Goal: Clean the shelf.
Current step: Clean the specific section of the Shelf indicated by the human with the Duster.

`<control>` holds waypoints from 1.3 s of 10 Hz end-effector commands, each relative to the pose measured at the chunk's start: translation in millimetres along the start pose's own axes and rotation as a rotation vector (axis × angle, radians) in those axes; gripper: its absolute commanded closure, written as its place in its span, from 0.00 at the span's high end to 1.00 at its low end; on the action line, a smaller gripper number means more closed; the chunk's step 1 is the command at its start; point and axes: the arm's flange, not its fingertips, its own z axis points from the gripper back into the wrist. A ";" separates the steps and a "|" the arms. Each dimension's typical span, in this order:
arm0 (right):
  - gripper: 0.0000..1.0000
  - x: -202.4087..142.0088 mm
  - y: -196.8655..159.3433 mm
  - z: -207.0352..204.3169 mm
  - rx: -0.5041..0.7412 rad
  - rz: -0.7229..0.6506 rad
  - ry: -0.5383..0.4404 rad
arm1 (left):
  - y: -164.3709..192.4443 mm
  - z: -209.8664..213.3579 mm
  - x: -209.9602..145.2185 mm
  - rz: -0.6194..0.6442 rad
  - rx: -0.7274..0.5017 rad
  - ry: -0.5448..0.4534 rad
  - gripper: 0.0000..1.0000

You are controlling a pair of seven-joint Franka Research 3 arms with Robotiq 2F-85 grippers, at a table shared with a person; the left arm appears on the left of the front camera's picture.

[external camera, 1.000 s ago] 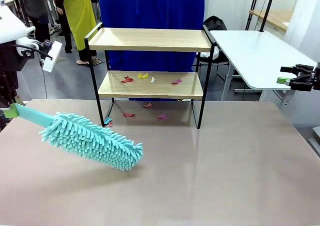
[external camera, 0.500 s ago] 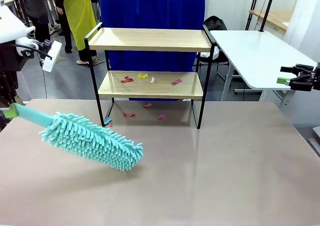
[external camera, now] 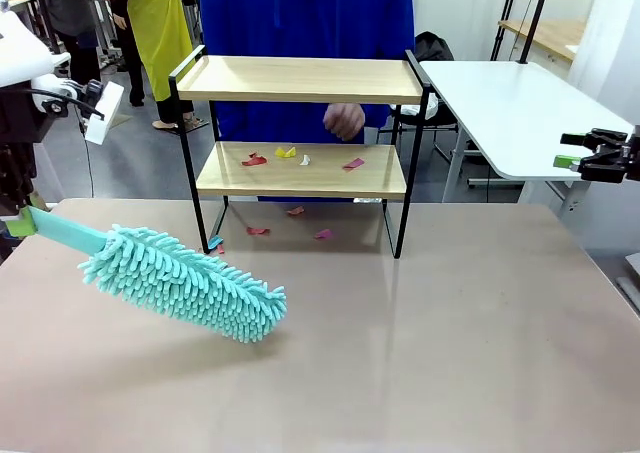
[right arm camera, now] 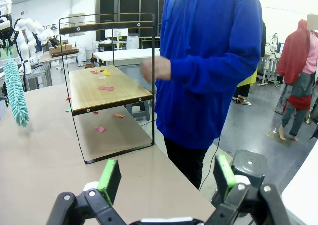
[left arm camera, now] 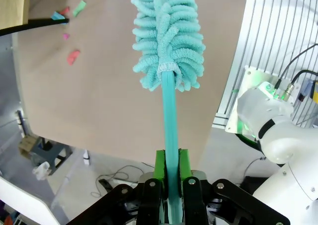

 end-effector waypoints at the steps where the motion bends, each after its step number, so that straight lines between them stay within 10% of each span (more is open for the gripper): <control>1: 1.00 3.4 1.6 -1.3 0.001 0.004 -0.004 | -0.7 -0.1 -0.7 -0.005 -0.014 -0.012 0.13; 13: 1.00 3.4 1.6 -1.3 0.001 0.004 -0.004 | -0.7 -0.1 -0.7 -0.005 -0.014 -0.012 0.13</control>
